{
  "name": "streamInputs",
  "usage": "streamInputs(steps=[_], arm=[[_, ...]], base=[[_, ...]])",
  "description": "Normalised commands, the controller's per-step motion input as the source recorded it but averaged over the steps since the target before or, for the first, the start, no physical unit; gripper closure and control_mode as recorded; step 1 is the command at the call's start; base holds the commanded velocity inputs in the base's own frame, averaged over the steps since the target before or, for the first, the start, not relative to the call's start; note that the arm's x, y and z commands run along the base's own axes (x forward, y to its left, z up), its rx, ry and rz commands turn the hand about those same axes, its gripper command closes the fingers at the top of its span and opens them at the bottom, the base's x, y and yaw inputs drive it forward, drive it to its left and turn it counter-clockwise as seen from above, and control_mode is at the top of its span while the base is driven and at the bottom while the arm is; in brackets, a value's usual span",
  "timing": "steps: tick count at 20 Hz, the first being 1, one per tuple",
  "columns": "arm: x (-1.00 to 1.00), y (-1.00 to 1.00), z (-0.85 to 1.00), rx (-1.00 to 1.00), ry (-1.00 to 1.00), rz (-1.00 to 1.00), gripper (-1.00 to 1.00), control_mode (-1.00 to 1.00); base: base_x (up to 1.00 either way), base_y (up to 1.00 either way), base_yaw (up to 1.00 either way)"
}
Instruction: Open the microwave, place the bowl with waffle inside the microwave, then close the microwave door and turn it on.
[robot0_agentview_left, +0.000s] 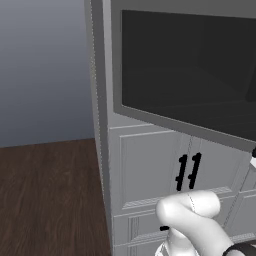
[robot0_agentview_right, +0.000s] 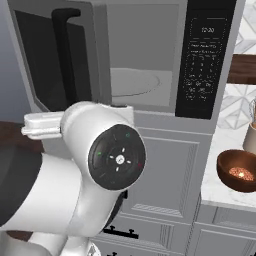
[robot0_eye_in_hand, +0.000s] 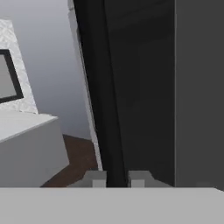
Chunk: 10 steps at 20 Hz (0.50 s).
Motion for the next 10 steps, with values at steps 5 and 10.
streamInputs(steps=[5, 10], arm=[[-1.00, -0.33, 0.36, 0.05, -0.40, 0.04, 1.00, -1.00], [-0.42, -0.75, 0.17, 0.17, -0.17, -0.03, 1.00, -1.00]], base=[[0.00, 0.00, 0.00], [0.00, 0.00, 0.00]])
